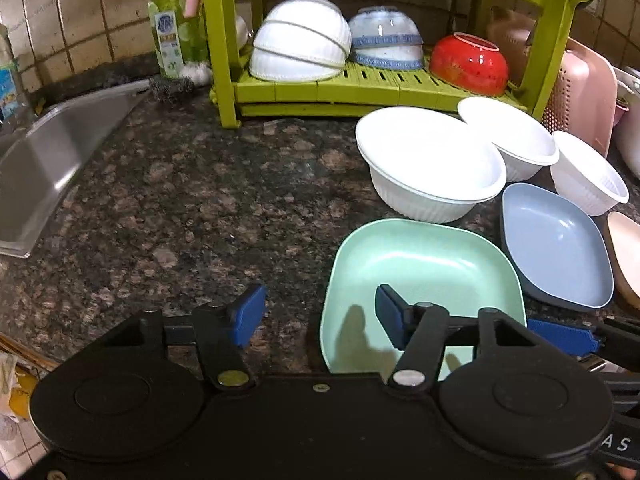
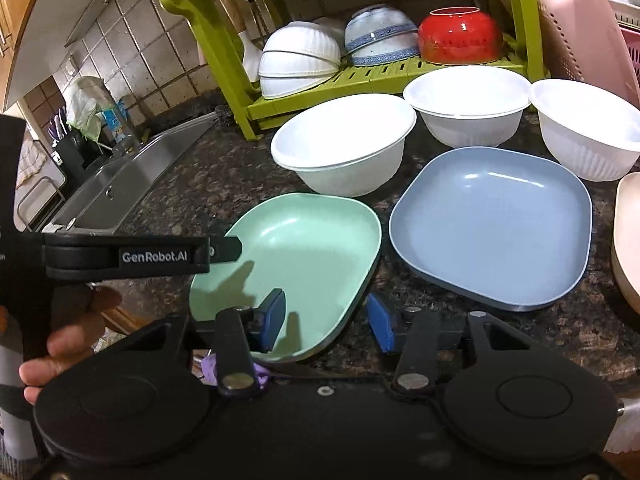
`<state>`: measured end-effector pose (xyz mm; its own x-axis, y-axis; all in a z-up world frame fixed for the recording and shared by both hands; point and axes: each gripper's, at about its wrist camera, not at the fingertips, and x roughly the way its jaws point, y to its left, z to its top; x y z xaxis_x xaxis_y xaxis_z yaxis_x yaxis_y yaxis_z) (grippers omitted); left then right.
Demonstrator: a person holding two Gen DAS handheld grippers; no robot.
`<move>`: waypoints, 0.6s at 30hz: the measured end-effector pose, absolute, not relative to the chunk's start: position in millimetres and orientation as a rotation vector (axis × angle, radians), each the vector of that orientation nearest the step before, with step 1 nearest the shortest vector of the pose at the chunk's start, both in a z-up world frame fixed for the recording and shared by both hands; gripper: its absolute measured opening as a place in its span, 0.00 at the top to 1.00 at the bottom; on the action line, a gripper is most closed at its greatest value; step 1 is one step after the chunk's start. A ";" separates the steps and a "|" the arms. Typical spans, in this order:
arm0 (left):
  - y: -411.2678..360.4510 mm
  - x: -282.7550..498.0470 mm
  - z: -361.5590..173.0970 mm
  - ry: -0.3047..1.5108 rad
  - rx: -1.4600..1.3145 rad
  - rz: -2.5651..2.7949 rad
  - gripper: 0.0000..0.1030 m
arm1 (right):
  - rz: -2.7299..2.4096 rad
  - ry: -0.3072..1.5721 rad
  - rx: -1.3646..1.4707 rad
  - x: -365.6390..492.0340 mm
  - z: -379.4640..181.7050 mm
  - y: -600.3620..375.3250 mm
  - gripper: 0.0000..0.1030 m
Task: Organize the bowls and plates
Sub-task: 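Grasp the mint green plate rim with the left gripper and lift, then carry the mint green plate toward the sink and set it down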
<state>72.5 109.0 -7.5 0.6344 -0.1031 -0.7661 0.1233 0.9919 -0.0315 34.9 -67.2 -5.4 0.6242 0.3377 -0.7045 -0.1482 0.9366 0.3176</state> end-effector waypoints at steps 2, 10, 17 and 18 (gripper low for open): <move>108.5 77.1 -11.1 0.900 0.011 -0.127 0.48 | 0.272 0.849 0.226 35.8 -5.5 -64.9 0.57; 102.2 86.3 -19.3 0.945 0.005 -0.138 0.55 | 0.248 0.878 0.201 44.3 -13.0 -61.5 0.69; 100.7 86.7 -22.5 0.956 0.010 -0.142 0.62 | 0.244 0.863 0.156 44.4 -15.0 -55.2 0.74; 101.0 85.6 -22.3 0.954 0.013 -0.140 0.63 | 0.247 0.860 0.147 44.2 -15.2 -53.4 0.76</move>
<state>85.6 101.0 -22.3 0.5704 -0.1132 -0.8135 0.1249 0.9909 -0.0503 44.2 -53.4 -15.2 0.6267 0.2736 -0.7296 -0.1555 0.9614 0.2269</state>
